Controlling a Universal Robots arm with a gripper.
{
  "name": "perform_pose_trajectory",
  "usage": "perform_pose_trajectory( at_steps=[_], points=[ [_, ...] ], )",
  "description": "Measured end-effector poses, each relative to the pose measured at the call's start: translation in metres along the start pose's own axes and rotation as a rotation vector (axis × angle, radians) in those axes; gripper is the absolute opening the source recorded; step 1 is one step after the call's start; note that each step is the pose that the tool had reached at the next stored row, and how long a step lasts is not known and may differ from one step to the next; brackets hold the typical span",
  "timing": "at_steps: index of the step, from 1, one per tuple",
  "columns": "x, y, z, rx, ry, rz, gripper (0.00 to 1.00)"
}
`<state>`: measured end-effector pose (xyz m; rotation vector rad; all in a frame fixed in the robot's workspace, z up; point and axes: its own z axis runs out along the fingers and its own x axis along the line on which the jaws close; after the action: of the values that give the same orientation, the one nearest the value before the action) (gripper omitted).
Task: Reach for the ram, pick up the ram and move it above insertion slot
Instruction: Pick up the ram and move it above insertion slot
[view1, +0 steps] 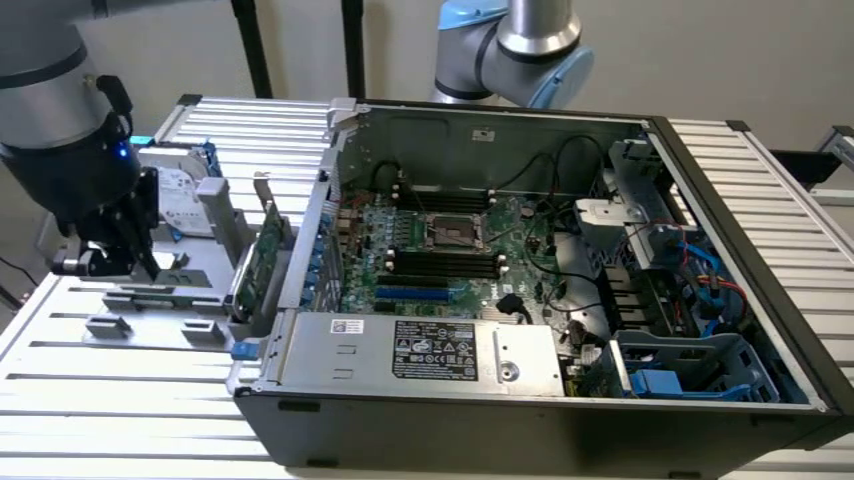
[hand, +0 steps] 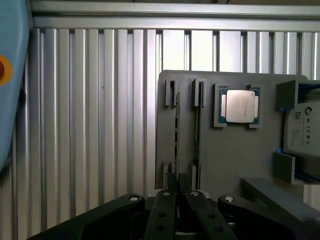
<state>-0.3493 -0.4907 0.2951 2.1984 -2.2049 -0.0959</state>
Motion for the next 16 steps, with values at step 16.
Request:
perform_pose_trajectory(
  at_steps=[16],
  points=[
    [-0.002, -0.0446, -0.0754, -0.003, 0.0001, -0.006, 0.13]
  ],
)
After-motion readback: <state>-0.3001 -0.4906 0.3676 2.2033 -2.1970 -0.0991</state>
